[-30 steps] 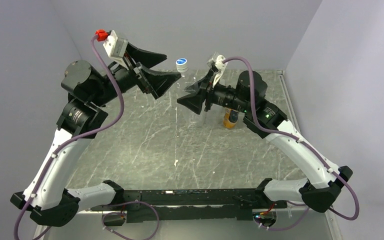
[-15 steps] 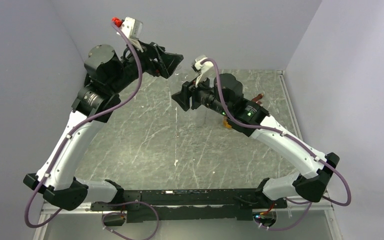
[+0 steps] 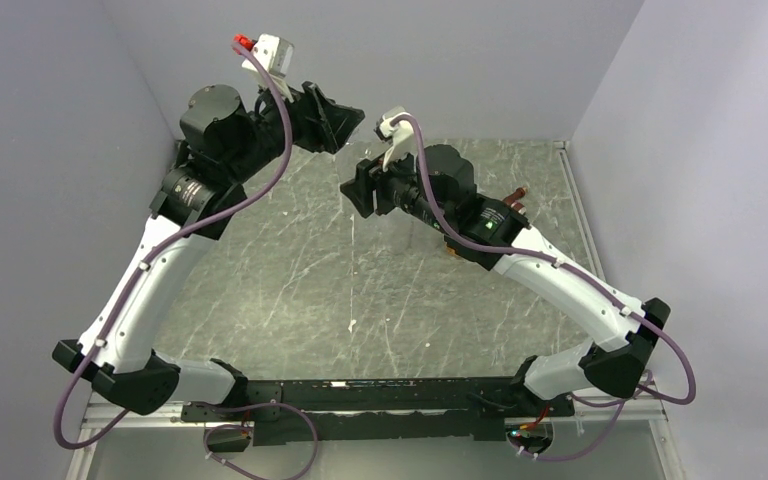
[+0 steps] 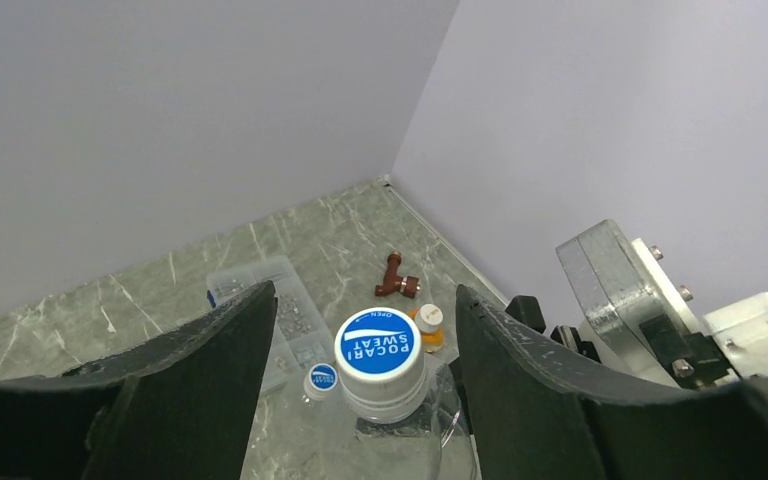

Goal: Screw on the bottle caps
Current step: Screw the bottle cap onto the plastic bottle.

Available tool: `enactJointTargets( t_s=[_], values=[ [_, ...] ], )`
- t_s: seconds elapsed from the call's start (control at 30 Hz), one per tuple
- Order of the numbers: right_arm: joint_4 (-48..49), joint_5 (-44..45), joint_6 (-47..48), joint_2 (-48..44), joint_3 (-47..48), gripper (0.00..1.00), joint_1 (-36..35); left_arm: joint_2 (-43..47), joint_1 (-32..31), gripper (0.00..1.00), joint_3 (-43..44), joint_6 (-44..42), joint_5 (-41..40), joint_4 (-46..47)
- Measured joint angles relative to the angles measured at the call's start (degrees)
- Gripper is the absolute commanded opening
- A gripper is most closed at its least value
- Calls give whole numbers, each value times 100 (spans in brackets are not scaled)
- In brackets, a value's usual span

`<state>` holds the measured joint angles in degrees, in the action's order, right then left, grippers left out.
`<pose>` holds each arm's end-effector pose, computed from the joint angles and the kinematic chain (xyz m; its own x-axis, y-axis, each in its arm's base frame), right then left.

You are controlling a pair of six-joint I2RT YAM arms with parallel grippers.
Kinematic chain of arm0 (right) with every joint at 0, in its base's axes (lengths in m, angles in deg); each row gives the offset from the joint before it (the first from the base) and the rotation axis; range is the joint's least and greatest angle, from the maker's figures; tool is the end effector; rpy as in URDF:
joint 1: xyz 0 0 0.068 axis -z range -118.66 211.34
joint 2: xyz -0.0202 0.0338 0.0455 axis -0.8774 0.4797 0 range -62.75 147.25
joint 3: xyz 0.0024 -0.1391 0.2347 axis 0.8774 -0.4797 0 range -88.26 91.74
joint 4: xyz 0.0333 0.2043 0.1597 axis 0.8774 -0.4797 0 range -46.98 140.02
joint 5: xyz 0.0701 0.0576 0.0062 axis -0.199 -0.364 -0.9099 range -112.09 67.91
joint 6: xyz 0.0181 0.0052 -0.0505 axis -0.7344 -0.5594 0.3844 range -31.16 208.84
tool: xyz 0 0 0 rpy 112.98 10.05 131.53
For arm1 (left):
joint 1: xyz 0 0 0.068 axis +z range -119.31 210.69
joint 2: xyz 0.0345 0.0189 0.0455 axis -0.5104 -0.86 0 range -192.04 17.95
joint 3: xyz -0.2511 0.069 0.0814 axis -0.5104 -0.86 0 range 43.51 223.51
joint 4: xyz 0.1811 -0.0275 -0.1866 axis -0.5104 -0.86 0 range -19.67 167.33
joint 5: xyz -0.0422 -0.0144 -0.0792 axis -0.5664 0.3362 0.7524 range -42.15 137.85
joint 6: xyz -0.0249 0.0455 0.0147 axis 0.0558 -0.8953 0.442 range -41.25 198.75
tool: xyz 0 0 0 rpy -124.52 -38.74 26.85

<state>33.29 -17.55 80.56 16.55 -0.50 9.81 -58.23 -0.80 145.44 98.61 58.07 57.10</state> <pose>0.1968 0.2431 0.4527 -0.1938 -0.0134 -0.9809 -0.7112 0.6907 0.1311 0.2185 -0.1413 0.5409 -0.1488 -0.3009 -0.9420 0.6528 0.6856 -0.3221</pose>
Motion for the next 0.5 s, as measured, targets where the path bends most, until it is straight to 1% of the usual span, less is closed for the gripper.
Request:
enactJointTargets(
  t_s=[0.2,0.33,0.37,0.43,0.5],
  values=[
    [-17,15,28,33,37,20,-7,-81,0,64,44,61,20,-81],
    [-26,39,37,35,39,20,-17,-107,0,55,48,81,44,-96],
    [-28,44,39,35,39,20,-17,-111,2,51,48,85,44,-101],
    [-37,52,39,35,39,20,-17,-118,0,40,48,90,46,-101],
    [-42,50,48,37,39,19,-17,-118,0,27,48,111,103,-94]
  ],
)
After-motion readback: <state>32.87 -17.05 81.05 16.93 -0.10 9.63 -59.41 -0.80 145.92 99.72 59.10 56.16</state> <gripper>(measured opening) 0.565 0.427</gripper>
